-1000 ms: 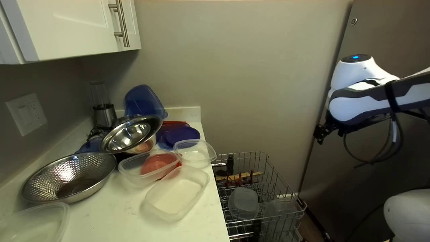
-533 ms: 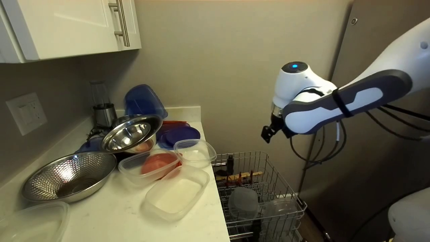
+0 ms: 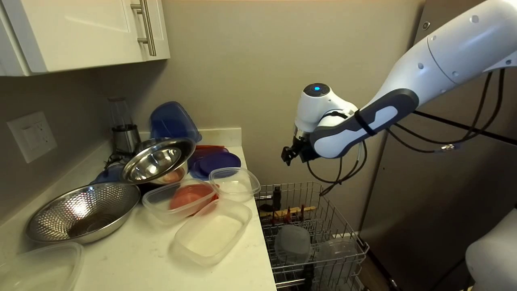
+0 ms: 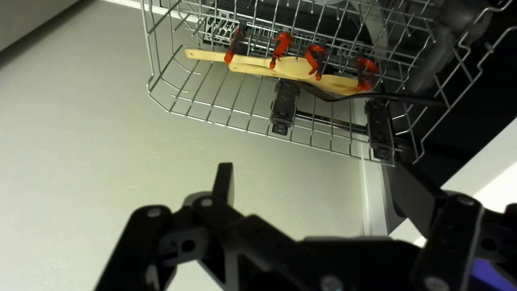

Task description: Put the purple lid in the dishwasher

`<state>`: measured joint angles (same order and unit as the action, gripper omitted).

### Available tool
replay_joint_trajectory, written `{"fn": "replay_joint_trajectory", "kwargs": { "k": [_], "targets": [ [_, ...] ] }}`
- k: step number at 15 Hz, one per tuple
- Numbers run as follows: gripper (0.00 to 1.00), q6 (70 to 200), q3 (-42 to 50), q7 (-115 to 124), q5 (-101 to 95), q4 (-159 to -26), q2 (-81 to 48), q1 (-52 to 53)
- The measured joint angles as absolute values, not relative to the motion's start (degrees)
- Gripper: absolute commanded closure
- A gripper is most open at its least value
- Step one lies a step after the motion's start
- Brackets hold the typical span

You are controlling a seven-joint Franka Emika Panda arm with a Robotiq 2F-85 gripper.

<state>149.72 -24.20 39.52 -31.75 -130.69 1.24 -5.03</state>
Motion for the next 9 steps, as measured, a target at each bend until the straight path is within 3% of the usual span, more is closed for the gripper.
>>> {"fn": "replay_joint_trajectory", "kwargs": {
  "k": [3,9],
  "targets": [
    [0.00,145.37,-22.83,38.80,-33.85,-121.84,-6.37,-3.29],
    [0.00,140.87,-12.30,34.31,-33.34,-106.34,-17.90,10.08]
  ]
}}
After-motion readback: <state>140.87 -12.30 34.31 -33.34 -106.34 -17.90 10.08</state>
